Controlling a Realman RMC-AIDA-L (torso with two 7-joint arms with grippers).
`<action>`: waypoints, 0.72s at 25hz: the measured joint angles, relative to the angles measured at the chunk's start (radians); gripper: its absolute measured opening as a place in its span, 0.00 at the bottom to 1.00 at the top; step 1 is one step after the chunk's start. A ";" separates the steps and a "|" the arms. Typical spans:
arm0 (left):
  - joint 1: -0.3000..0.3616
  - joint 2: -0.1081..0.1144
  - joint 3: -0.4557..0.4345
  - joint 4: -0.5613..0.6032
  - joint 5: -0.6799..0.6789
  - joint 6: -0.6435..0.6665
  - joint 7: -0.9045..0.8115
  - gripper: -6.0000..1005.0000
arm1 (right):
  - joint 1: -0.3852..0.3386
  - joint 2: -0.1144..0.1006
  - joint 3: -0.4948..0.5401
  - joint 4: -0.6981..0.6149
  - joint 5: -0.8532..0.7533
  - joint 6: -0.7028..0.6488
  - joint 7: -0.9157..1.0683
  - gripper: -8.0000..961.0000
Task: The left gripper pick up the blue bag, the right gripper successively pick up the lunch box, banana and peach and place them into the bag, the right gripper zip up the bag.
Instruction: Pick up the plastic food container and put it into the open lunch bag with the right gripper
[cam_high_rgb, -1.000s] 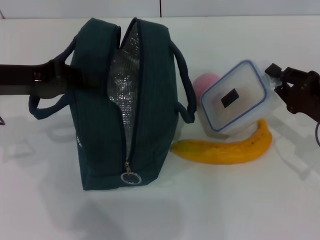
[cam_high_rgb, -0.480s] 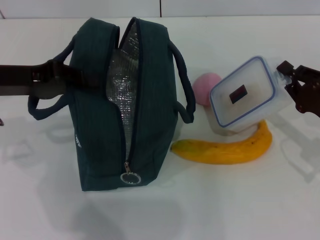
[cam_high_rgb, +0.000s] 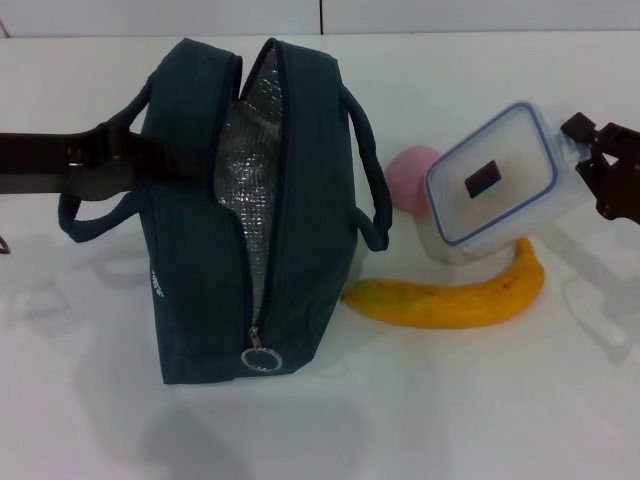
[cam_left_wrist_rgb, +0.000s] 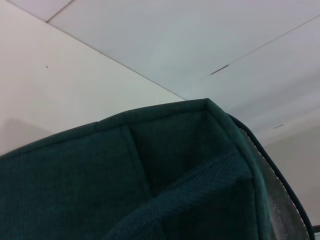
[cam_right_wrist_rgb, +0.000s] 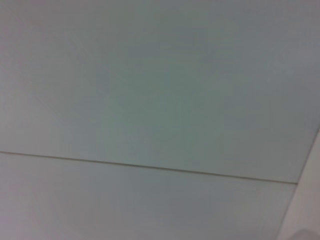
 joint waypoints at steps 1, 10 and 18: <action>0.000 0.000 0.000 0.000 0.000 0.000 0.000 0.04 | 0.000 0.000 0.000 0.002 0.004 -0.004 0.000 0.10; 0.000 -0.004 0.000 0.000 0.003 0.000 -0.001 0.04 | -0.009 -0.002 0.000 0.034 0.077 -0.081 0.029 0.10; -0.001 -0.005 0.000 0.007 0.000 0.000 -0.006 0.04 | -0.011 0.003 0.002 0.068 0.114 -0.150 0.091 0.10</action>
